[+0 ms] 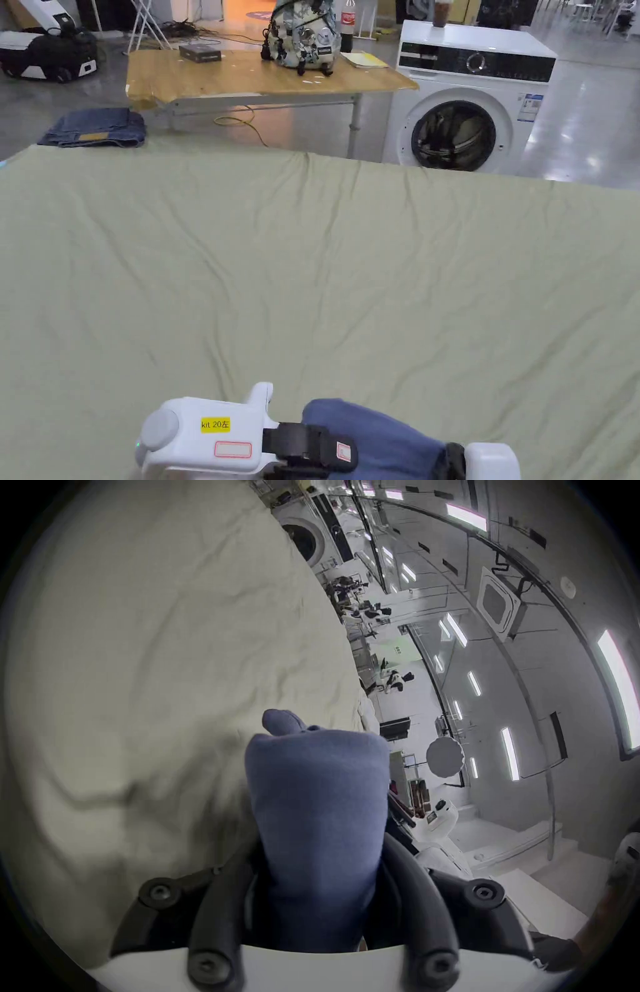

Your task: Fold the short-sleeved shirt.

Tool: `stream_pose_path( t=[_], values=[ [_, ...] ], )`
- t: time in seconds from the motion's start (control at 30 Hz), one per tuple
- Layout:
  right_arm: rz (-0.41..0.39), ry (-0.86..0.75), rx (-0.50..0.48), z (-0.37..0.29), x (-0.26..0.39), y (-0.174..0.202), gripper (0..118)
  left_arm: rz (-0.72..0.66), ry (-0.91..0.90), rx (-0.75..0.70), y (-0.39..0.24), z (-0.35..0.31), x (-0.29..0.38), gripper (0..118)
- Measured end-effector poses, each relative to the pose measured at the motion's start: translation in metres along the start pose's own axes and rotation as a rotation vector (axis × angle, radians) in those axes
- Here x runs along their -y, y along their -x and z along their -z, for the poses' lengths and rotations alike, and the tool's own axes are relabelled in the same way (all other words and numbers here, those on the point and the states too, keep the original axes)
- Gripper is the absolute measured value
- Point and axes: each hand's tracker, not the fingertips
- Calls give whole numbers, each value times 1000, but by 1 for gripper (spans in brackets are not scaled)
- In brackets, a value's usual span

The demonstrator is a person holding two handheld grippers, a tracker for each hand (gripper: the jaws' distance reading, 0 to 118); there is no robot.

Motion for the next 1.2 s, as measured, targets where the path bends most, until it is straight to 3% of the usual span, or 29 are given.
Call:
stream_pose_path(
  t=[0.33, 0.47, 0.63, 0.83, 1.2],
  values=[
    [-26, -86, 23, 5, -45, -3, 0, 108, -66, -162, -12, -124, -40, 25],
    [-32, -95, 22, 8, -54, -2, 0, 72, -118, -215, -2, -194, -56, 25],
    [-38, -98, 22, 8, -55, 0, 0, 47, -187, -382, 14, -299, -78, 25],
    [-48, -72, 33, 12, -49, 1, 0, -72, -317, -538, 20, -399, -85, 25],
    [-46, -37, 39, 19, -43, 8, 0, -157, -309, -627, 37, -433, -78, 25]
  ],
)
